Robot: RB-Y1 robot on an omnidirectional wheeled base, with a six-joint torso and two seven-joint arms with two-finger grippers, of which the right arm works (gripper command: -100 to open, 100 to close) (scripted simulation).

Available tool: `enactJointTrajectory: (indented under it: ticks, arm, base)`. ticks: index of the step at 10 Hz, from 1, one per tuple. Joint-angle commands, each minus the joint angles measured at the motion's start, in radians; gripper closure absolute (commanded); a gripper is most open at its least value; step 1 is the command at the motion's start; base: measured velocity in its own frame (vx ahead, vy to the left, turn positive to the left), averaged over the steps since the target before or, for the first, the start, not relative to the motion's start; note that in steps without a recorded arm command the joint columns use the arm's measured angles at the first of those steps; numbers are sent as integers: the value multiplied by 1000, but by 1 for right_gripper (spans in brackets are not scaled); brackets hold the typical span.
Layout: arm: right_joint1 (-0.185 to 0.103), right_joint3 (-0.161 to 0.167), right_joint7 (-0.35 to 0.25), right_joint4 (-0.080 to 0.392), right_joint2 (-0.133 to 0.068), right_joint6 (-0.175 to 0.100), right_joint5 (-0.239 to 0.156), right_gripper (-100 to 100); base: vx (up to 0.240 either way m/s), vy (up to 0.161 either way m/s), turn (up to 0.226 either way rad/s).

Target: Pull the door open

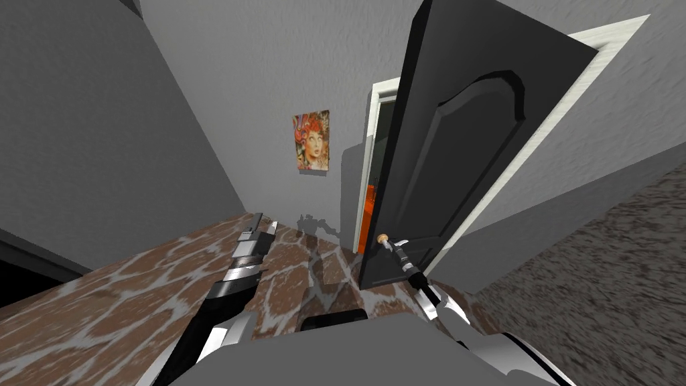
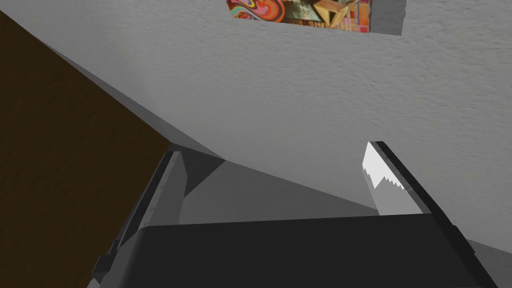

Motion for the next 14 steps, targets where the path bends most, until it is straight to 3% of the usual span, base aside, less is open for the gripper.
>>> enactJointTrajectory:
  ticks: [1, 2, 4, 7, 8, 9, 10, 14]
  arm:
    - [7, 6, -12, 18, -14, -33, 6, 100]
    - [7, 6, -12, 18, -14, -33, 6, 100]
    - [28, 15, -34, 21, -36, -75, 15, 100]
    - [46, 24, -53, 23, -54, -110, 23, 100]
    - [43, 25, -49, 20, -45, -101, 23, 100]
    - [56, 25, -56, 33, -53, -129, 26, 100]
    - [59, 24, -58, 35, -56, -137, 27, 100]
    - [92, 16, -74, 62, -84, -209, 33, 100]
  base:
    - [-143, -44, 72]
    - [-88, -33, 12]
    - [-116, -72, 109]
    - [-161, -71, 79]
    - [-57, -27, 15]
    - [-130, -61, 174]
    - [-170, -128, 173]
    - [-207, -100, 202]
